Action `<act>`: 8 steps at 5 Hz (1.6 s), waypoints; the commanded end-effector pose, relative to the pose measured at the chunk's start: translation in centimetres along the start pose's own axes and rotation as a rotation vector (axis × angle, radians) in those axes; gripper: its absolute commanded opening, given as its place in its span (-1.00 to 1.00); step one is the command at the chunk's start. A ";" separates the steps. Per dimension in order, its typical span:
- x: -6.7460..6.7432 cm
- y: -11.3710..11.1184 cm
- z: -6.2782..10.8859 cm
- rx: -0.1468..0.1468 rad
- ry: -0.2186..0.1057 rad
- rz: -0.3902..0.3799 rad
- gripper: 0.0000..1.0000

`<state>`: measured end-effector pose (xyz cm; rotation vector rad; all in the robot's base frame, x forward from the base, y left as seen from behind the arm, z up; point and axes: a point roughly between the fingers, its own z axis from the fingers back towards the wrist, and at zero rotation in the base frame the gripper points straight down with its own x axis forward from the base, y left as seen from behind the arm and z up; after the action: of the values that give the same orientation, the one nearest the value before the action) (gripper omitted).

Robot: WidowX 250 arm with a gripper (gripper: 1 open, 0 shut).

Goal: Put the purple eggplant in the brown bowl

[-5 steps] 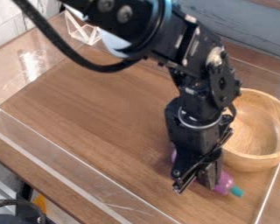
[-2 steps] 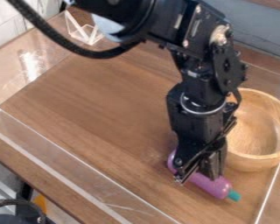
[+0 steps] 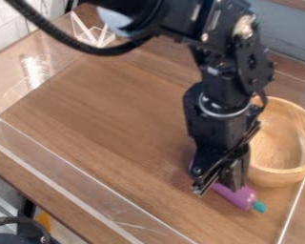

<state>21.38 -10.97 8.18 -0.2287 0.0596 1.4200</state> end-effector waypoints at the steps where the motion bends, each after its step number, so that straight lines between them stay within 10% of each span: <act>1: -0.8 -1.3 1.9 -0.066 0.020 -0.002 -1.00; 8: -0.7 -2.0 2.5 -0.105 0.016 0.040 -1.00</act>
<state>22.71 -11.28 9.87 -0.2813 0.0255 1.4732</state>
